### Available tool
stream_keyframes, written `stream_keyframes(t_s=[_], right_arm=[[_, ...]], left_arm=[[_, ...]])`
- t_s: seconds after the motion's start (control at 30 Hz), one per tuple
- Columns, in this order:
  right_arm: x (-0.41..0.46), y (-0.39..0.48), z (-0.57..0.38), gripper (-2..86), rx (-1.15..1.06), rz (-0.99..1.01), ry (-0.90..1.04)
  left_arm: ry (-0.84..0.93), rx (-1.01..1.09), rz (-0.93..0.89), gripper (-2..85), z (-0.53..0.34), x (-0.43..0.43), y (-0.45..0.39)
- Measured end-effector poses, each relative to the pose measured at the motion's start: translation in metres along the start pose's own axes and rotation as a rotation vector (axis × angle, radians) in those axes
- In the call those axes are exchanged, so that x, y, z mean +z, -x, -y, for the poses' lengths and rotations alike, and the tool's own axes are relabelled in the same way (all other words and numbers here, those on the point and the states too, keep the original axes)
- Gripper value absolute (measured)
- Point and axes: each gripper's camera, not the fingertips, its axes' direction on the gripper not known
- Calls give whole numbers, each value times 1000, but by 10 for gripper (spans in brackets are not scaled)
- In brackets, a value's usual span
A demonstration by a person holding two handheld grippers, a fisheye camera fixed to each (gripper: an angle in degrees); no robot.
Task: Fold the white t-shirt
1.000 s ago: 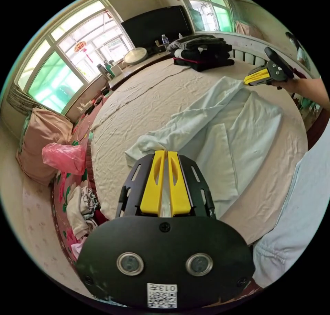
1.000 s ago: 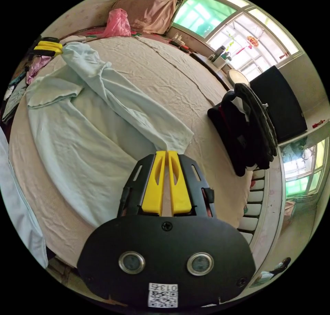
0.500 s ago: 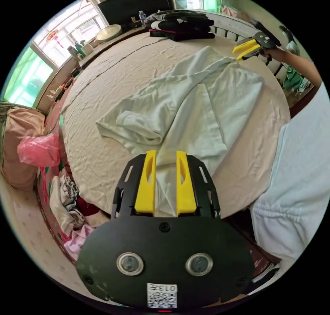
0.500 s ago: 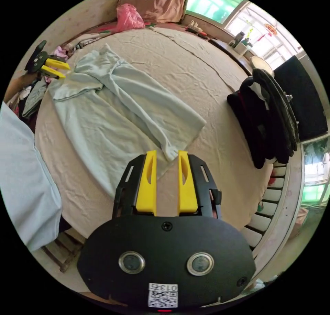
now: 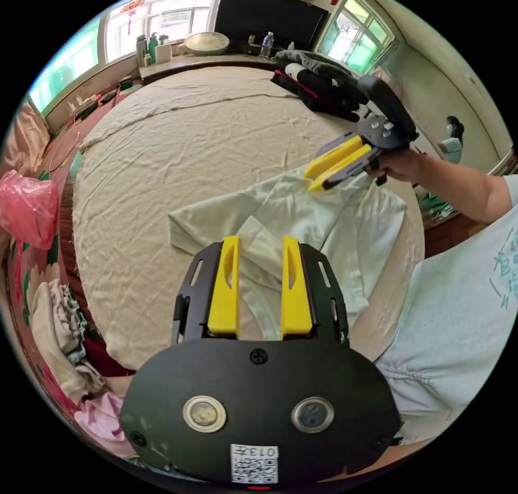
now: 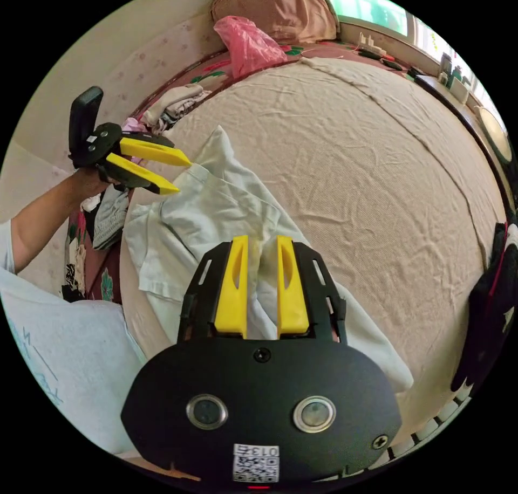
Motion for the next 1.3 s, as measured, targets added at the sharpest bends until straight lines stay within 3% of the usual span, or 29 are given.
stream_keyframes(t_s=[0.17,0.33,0.47,0.53,0.63,0.77,0.87,1.17,1.3], right_arm=[[-4,5,-4,31,-30,-69,-27],[-29,-1,-31,20,56,-87,-171],[-53,-22,-81,24,388,-45,-358],[-47,-28,-105,30,531,-7,-352],[-32,-18,-127,47,521,36,-275],[-45,-14,-141,65,473,-13,-287],[-54,-30,-128,80,450,-85,-304],[-5,-43,-67,69,257,-136,-74],[-13,-43,-69,34,282,-93,-113]], left_arm=[[-52,-95,-150,102,21,-9,53],[-35,-229,-127,84,25,-15,87],[-52,-313,-118,71,10,-32,103],[-76,-309,-123,85,8,-44,100],[-139,-166,-106,99,11,-72,70],[-1,150,53,121,37,-75,12],[73,274,85,133,61,-62,-7],[229,367,31,115,93,-27,-20],[268,418,61,113,103,-17,-30]])
